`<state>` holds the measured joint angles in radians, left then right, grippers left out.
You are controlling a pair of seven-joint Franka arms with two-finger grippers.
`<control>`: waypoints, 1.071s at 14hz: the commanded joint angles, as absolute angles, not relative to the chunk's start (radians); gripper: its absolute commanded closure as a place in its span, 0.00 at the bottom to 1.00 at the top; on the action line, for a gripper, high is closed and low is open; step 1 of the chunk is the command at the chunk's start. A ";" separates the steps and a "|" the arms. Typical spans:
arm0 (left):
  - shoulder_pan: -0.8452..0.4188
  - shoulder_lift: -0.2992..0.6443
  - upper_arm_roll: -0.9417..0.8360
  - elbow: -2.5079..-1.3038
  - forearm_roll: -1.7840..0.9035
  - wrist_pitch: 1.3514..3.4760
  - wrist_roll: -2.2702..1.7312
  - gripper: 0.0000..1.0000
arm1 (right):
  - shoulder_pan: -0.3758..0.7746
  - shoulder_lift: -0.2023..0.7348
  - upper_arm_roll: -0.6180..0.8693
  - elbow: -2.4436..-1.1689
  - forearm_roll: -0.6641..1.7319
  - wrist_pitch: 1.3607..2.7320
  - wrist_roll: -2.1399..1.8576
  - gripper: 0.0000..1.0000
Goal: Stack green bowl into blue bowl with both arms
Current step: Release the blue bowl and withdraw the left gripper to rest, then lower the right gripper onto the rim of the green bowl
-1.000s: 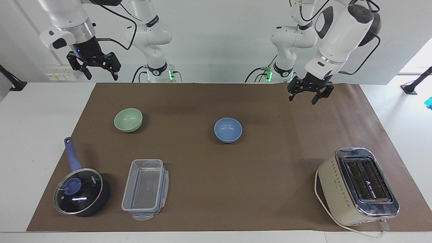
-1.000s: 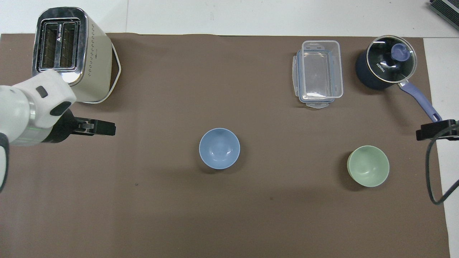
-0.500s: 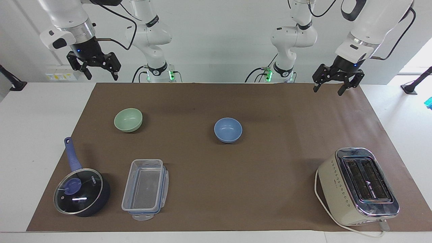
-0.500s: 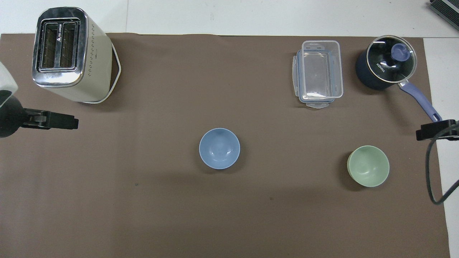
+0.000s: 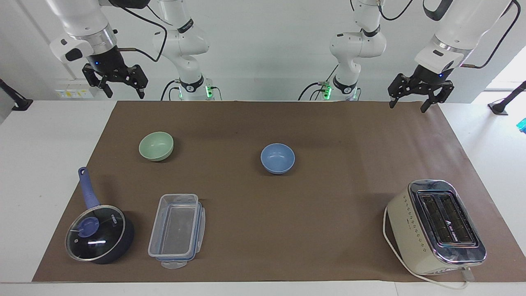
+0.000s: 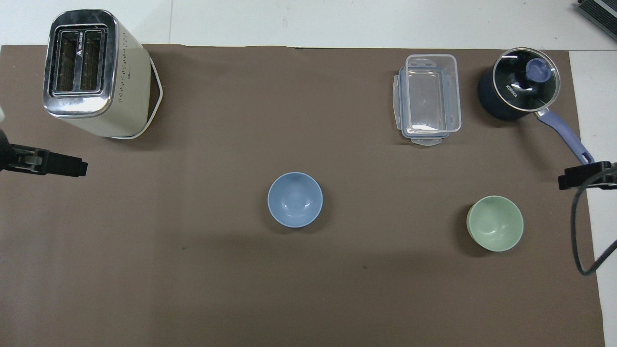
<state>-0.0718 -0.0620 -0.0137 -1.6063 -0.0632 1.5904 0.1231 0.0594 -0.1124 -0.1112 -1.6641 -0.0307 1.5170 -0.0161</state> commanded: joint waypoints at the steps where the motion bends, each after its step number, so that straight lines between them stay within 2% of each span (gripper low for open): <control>1: -0.054 0.014 -0.023 -1.488 -0.044 1.516 0.140 0.00 | 0.052 -0.161 -0.107 -1.837 -0.041 1.636 -0.038 0.00; 4: -0.054 0.026 -0.023 -1.471 -0.044 1.512 0.140 0.00 | 0.032 -0.181 -0.110 -2.020 -0.041 1.829 -0.061 0.00; 9: -0.057 0.009 -0.026 -1.486 -0.043 1.517 0.137 0.00 | -0.038 -0.147 -0.112 -2.326 -0.041 2.242 -0.208 0.00; 15: -0.057 0.008 -0.025 -1.486 -0.043 1.514 0.133 0.00 | -0.130 -0.077 -0.110 -2.405 -0.041 2.379 -0.357 0.00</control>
